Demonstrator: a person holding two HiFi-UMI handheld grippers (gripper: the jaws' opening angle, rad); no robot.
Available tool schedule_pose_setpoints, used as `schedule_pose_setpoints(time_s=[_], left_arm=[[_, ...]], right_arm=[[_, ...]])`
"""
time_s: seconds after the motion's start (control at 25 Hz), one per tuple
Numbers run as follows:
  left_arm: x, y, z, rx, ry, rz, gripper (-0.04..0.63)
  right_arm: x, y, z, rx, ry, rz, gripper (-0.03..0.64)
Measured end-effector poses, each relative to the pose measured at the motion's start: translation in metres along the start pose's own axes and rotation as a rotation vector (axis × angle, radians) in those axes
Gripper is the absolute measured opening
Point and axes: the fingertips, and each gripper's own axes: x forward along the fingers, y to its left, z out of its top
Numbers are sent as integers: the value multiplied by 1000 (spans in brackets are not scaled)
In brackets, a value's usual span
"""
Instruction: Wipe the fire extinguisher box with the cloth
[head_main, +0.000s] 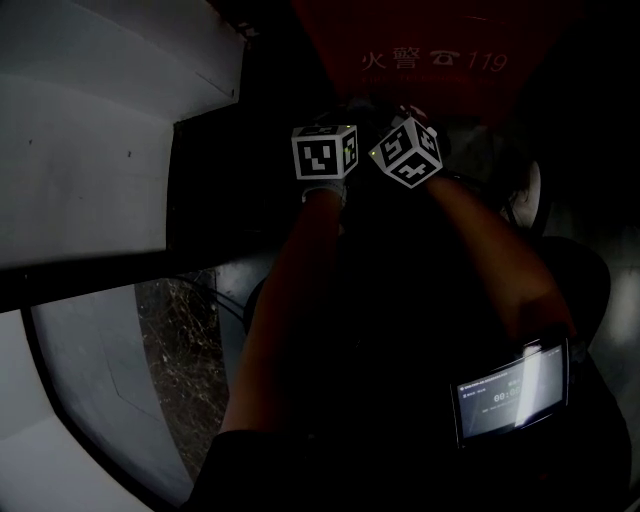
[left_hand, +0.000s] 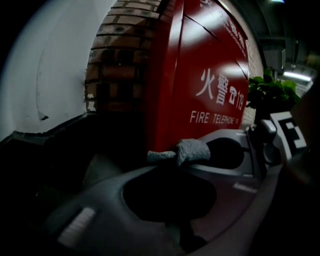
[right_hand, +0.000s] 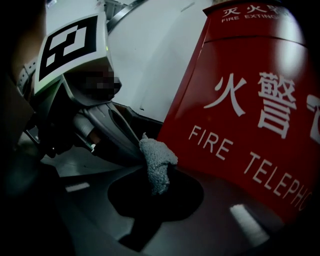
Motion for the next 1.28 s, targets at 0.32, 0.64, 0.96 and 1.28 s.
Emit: schedule_pose_setpoints(time_s=[0.32, 0.64, 0.96, 1.28], left_arm=[[17, 4, -14, 33, 81, -19, 2], [5, 5, -12, -83, 97, -1, 2], [-54, -33, 85, 177, -165, 81, 2], [-153, -92, 237, 333, -561, 49, 2]], right_arm=[[13, 13, -24, 11, 51, 47, 26], [7, 19, -24, 7, 56, 42, 28], [-58, -34, 61, -68, -88, -156, 28], [-159, -105, 193, -241, -294, -366, 28]])
